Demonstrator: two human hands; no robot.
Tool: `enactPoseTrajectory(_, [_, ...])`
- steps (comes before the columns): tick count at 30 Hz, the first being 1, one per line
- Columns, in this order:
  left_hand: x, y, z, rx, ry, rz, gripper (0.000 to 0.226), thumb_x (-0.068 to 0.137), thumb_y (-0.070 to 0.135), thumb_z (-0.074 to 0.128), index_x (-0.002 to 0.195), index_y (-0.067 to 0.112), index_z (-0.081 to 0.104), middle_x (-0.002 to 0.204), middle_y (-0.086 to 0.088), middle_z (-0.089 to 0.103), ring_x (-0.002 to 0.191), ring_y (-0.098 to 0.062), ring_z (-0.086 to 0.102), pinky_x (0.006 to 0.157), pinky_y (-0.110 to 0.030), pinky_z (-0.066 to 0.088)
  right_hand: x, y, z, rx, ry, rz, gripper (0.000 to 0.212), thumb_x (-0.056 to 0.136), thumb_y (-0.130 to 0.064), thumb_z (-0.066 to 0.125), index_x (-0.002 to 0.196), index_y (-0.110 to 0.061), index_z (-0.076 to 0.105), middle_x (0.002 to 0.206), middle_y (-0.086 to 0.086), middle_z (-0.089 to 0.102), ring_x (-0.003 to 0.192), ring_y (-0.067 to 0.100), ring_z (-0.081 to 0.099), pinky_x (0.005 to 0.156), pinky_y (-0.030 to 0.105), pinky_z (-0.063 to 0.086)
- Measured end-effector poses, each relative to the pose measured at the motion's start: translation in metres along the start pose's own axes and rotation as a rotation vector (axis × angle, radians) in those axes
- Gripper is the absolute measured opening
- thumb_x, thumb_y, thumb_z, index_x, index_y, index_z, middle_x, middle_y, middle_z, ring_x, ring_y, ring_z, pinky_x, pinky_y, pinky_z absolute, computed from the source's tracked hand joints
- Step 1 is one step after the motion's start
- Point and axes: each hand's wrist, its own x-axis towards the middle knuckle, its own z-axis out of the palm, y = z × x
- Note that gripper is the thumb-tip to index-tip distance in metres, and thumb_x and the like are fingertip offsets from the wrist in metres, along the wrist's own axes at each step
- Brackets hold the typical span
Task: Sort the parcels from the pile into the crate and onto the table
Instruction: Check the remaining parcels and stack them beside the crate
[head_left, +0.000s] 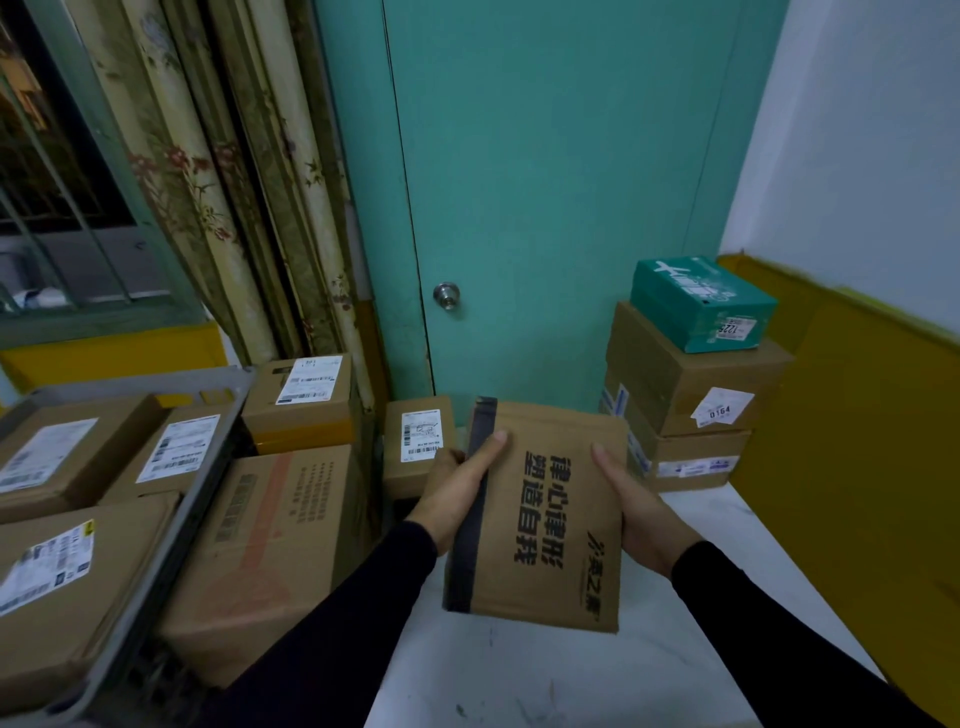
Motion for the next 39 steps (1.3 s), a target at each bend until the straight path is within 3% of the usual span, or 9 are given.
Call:
enactPoseTrajectory(2, [-0.004, -0.001, 0.004, 0.039, 0.022, 0.053, 0.096, 0.067, 0.068, 0.081, 0.139, 0.017, 0.041, 0.117, -0.007, 0.073, 0.099, -0.024, 0.074, 0.092, -0.042, 0.059, 0.003, 0.0, 0.002, -0.029, 0.043, -0.057, 0.062, 0.077, -0.052, 0.072, 0.126, -0.015, 0.065, 0.114, 0.011, 0.076, 0.102, 0.028, 0.074, 0.095, 0.05, 0.056])
enactPoseTrajectory(5, [-0.009, -0.003, 0.01, 0.021, 0.032, 0.11, 0.061, 0.082, 0.052, 0.076, 0.131, 0.021, 0.057, 0.104, -0.001, 0.078, 0.094, -0.02, 0.076, 0.092, -0.042, 0.059, 0.005, -0.002, 0.005, -0.088, 0.074, -0.129, 0.074, 0.069, -0.051, 0.08, 0.132, -0.017, 0.062, 0.114, 0.007, 0.076, 0.102, 0.026, 0.075, 0.095, 0.051, 0.058])
enactPoseTrajectory(14, [-0.004, -0.006, 0.014, 0.017, 0.093, 0.154, 0.023, 0.089, 0.041, 0.074, 0.108, 0.031, 0.064, 0.102, -0.001, 0.078, 0.094, -0.021, 0.075, 0.09, -0.044, 0.06, 0.006, 0.0, 0.008, -0.102, 0.138, -0.182, 0.042, 0.087, -0.034, 0.075, 0.124, -0.021, 0.063, 0.109, 0.005, 0.077, 0.096, 0.022, 0.076, 0.087, 0.044, 0.06])
enactPoseTrajectory(19, [-0.003, -0.008, 0.013, 0.056, 0.074, 0.19, 0.032, 0.09, 0.045, 0.072, 0.116, 0.031, 0.061, 0.106, 0.002, 0.077, 0.094, -0.016, 0.075, 0.083, -0.034, 0.061, 0.007, 0.002, 0.004, -0.098, 0.111, -0.167, 0.056, 0.079, -0.038, 0.079, 0.129, -0.019, 0.061, 0.111, 0.006, 0.077, 0.099, 0.026, 0.075, 0.092, 0.049, 0.059])
enactPoseTrajectory(23, [-0.002, -0.005, 0.014, 0.088, 0.091, 0.207, 0.033, 0.089, 0.047, 0.071, 0.116, 0.032, 0.06, 0.104, 0.003, 0.077, 0.094, -0.016, 0.075, 0.088, -0.04, 0.06, 0.01, -0.003, 0.005, -0.116, 0.12, -0.169, 0.067, 0.07, -0.046, 0.081, 0.129, -0.022, 0.062, 0.113, 0.004, 0.077, 0.102, 0.024, 0.075, 0.095, 0.049, 0.058])
enactPoseTrajectory(29, [-0.002, -0.006, 0.011, 0.108, 0.047, 0.207, 0.035, 0.091, 0.046, 0.069, 0.12, 0.032, 0.057, 0.109, 0.002, 0.075, 0.097, -0.016, 0.073, 0.083, -0.034, 0.06, 0.009, 0.001, 0.003, -0.13, 0.118, -0.168, 0.066, 0.078, -0.046, 0.076, 0.135, -0.02, 0.058, 0.114, 0.005, 0.076, 0.101, 0.023, 0.075, 0.09, 0.045, 0.059])
enactPoseTrajectory(33, [-0.004, 0.005, 0.008, 0.022, -0.017, 0.143, 0.054, 0.088, 0.064, 0.064, 0.13, 0.031, 0.055, 0.116, -0.002, 0.073, 0.102, -0.018, 0.072, 0.091, -0.038, 0.057, 0.008, -0.008, 0.004, 0.032, 0.123, -0.106, 0.063, 0.095, -0.068, 0.043, 0.133, -0.023, 0.063, 0.121, 0.013, 0.073, 0.108, 0.031, 0.072, 0.093, 0.051, 0.056])
enactPoseTrajectory(37, [-0.016, 0.021, 0.006, -0.166, -0.014, 0.052, 0.049, 0.102, 0.061, 0.034, 0.087, 0.025, 0.064, 0.058, 0.008, 0.072, 0.072, -0.02, 0.067, 0.068, -0.032, 0.044, 0.004, -0.017, 0.001, 0.249, 0.125, -0.09, 0.07, 0.101, -0.068, 0.018, 0.115, -0.022, 0.069, 0.112, 0.014, 0.076, 0.096, 0.026, 0.076, 0.081, 0.044, 0.053])
enactPoseTrajectory(39, [-0.032, 0.036, 0.013, -0.146, -0.007, 0.048, 0.044, 0.104, 0.059, 0.031, 0.089, 0.028, 0.059, 0.053, 0.01, 0.069, 0.078, -0.018, 0.061, 0.066, -0.032, 0.043, 0.003, -0.015, -0.002, 0.293, 0.133, -0.065, 0.069, 0.1, -0.069, 0.023, 0.114, -0.02, 0.07, 0.11, 0.013, 0.077, 0.096, 0.027, 0.075, 0.082, 0.044, 0.053])
